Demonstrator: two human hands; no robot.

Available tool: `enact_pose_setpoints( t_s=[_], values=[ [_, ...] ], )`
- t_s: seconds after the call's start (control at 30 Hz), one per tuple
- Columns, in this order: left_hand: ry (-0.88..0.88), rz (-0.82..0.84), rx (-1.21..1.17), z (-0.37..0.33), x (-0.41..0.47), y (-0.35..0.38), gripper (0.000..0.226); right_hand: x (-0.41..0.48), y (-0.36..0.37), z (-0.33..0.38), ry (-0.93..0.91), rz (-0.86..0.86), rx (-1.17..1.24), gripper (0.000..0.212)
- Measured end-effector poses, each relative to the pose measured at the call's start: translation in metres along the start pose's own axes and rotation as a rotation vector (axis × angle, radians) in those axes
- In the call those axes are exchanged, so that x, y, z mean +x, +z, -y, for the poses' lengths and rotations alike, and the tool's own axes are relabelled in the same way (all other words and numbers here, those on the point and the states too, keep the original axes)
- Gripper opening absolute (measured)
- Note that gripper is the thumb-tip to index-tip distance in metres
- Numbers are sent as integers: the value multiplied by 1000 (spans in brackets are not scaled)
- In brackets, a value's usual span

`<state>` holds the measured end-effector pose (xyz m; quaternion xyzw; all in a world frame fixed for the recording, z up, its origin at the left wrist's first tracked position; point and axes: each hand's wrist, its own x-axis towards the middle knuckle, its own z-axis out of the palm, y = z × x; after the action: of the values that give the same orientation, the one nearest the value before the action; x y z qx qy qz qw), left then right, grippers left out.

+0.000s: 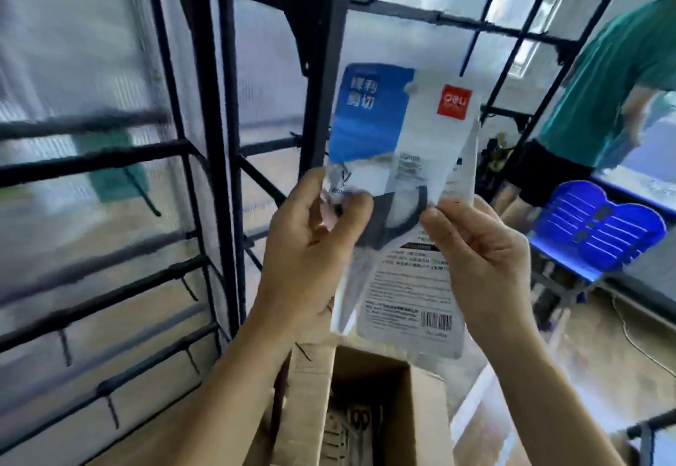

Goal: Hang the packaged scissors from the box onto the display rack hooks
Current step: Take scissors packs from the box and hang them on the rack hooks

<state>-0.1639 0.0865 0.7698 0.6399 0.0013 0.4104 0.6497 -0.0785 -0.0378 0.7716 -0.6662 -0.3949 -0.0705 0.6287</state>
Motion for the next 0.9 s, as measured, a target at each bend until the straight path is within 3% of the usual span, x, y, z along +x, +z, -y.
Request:
enact_pose_setpoints(
  t_s=[0.13, 0.3, 0.37, 0.57, 0.9],
  values=[
    [161, -80, 49, -33, -7, -45, 29, -4, 49, 27, -46, 90, 93, 25],
    [253, -190, 147, -68, -28, -116, 53, -17, 127, 57, -36, 188, 163, 6],
    [299, -240, 211, -84, -39, -146, 55, -24, 158, 70, -18, 230, 211, 13],
    [254, -354, 447, -128, -74, -223, 26, -49, 238, 113, -20, 325, 297, 8],
    [258, -605, 506, -186, -128, -317, 22, -97, 341, 173, -45, 511, 384, 15]
  ],
)
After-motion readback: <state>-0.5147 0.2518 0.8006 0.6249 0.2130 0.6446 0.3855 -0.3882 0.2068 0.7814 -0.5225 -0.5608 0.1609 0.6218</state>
